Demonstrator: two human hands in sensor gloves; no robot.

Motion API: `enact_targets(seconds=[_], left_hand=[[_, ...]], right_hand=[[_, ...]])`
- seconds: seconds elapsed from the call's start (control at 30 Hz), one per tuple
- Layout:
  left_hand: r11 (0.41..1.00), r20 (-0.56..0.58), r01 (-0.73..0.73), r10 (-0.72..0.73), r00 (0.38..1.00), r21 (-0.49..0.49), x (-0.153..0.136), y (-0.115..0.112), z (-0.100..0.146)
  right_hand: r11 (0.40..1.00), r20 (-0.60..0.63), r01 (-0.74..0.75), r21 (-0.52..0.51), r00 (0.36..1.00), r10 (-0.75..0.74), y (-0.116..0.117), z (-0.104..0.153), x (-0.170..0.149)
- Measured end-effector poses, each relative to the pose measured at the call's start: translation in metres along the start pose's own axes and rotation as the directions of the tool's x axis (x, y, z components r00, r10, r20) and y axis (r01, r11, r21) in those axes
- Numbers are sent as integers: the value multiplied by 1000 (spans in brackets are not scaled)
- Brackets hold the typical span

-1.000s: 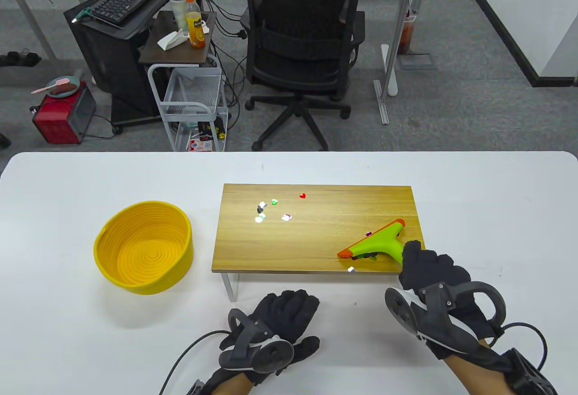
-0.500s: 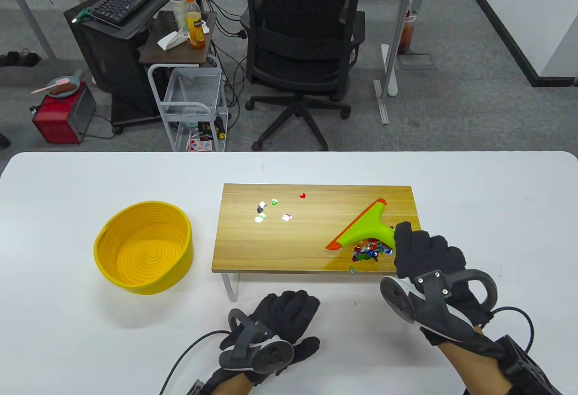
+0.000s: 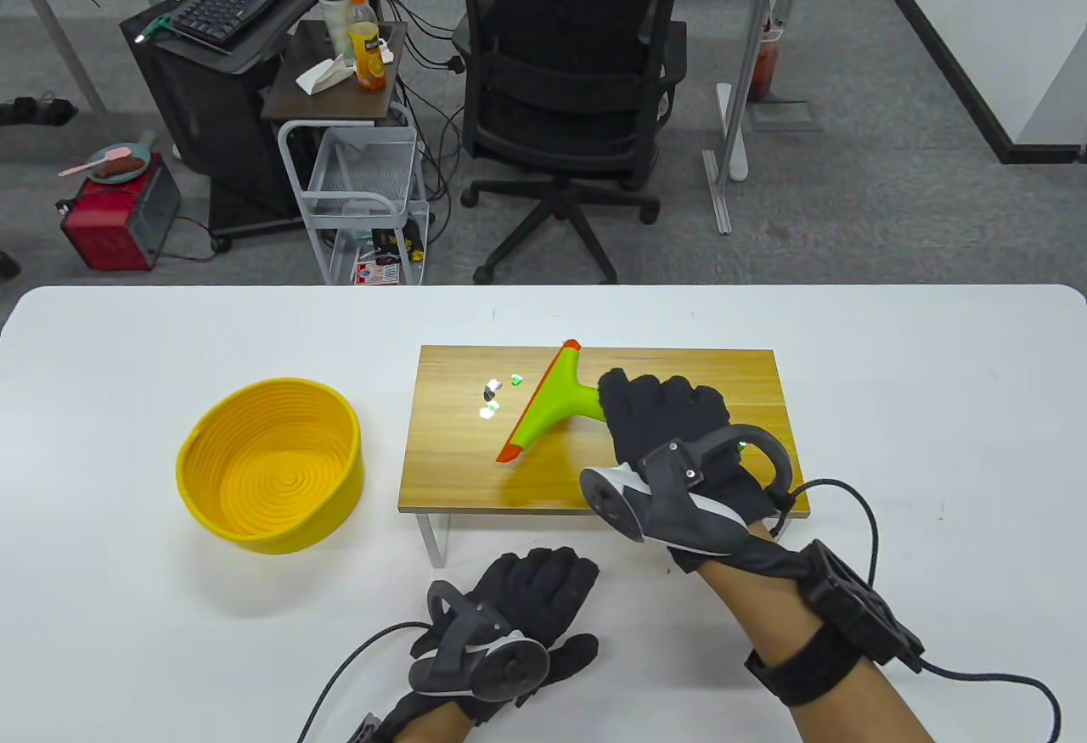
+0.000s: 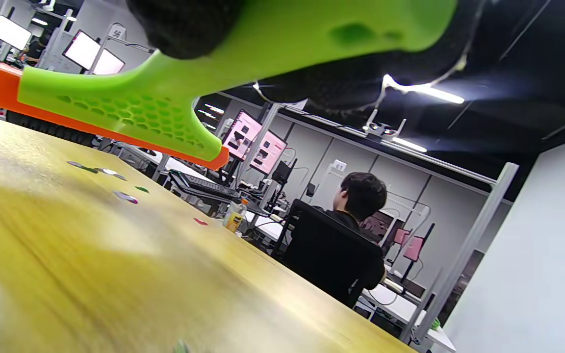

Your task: Scrape sequins from tabletop organizer into fabric basket

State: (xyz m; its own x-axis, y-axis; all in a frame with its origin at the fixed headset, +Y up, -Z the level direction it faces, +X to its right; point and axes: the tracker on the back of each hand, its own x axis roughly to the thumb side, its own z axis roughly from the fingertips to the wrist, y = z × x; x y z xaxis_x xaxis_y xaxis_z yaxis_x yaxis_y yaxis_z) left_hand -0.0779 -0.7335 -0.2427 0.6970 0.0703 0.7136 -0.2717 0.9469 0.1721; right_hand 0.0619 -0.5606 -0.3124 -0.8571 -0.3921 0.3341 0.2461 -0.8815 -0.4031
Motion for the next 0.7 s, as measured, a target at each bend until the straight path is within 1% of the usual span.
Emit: enact_targets(seconds=[0.17, 0.3, 0.47, 0.7], left_hand=[[1000, -3, -4, 4, 1000, 0, -1, 0, 0], [1000, -6, -8, 8, 1000, 0, -1, 0, 0], [1000, -6, -9, 9, 1000, 1, -2, 0, 0], [1000, -7, -10, 10, 1000, 1, -2, -1, 0]], right_hand=[[1000, 34, -2, 12, 999, 2, 2, -20, 20], [1000, 45, 8, 19, 999, -9, 5, -31, 30], [999, 57, 10, 32, 998, -12, 8, -39, 38], [998, 50, 9, 55, 999, -12, 14, -44, 37]])
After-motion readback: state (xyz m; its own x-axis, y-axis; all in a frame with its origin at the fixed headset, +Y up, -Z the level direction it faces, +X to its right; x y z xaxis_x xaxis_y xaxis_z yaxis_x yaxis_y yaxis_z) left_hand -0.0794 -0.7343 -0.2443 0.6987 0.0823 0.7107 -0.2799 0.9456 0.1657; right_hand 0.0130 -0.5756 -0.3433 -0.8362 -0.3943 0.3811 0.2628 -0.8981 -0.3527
